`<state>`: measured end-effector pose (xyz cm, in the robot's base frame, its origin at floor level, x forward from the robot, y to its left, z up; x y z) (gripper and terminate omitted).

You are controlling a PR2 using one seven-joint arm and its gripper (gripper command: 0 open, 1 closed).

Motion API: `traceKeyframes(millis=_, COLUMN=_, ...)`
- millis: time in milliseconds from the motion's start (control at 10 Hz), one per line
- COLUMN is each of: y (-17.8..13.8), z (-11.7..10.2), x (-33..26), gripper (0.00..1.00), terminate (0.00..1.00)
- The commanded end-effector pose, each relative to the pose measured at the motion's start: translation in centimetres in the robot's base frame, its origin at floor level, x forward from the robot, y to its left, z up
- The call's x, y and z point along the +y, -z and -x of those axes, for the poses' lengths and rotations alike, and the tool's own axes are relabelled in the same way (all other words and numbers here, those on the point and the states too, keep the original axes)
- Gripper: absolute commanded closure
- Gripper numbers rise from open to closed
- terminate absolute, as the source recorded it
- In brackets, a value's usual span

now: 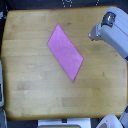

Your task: Folding a cloth

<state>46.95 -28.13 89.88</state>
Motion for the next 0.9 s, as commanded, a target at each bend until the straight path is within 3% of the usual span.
traceKeyframes(millis=0, y=0.1, z=0.0, x=0.1, gripper=0.00, terminate=0.00)
traceKeyframes(millis=300, y=2.0, z=1.3, x=0.9, gripper=0.00, terminate=0.00)
traceKeyframes(millis=800, y=4.2, z=6.8, x=5.1, gripper=0.00, terminate=0.00)
